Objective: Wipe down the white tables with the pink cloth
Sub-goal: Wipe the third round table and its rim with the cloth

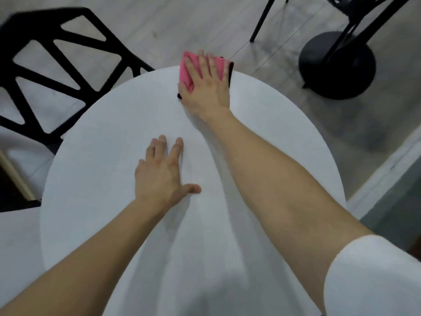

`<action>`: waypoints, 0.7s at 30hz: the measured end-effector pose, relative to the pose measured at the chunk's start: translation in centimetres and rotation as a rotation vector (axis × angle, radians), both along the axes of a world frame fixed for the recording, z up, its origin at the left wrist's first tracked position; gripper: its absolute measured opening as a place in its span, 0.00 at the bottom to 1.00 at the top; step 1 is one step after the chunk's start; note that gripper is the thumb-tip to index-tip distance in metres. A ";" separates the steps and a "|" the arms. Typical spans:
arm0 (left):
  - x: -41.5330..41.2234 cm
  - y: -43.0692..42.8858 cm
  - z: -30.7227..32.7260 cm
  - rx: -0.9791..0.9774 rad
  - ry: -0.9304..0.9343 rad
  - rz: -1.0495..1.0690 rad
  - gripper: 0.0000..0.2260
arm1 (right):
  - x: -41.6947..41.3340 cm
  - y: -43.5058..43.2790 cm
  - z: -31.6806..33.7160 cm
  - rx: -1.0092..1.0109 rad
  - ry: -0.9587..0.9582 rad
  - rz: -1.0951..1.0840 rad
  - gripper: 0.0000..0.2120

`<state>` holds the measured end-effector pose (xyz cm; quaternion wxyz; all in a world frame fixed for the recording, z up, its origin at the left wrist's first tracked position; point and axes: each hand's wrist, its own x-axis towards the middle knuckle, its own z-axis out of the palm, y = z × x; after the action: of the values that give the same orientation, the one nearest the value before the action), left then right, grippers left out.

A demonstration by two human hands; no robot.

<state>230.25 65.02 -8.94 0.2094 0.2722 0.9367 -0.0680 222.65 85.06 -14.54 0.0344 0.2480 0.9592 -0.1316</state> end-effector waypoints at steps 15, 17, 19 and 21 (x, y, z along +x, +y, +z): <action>-2.1 -4.3 1.6 0.221 -0.021 0.081 0.49 | 0.6 -9.5 -0.4 0.029 0.021 0.131 0.35; -3.5 -7.2 1.9 0.204 -0.011 0.168 0.49 | 2.1 -8.4 -0.6 0.009 0.059 0.265 0.34; -5.2 -10.2 2.1 0.150 -0.019 0.240 0.52 | 6.4 -4.6 -1.0 0.018 0.108 0.192 0.35; -6.7 -12.8 2.3 0.064 -0.053 0.286 0.60 | 12.6 0.3 -1.3 0.089 0.083 -0.022 0.35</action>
<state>223.53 52.23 -6.67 0.2330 0.1442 0.9617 -0.0003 235.24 85.33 -15.87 -0.0178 0.2542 0.9619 -0.0991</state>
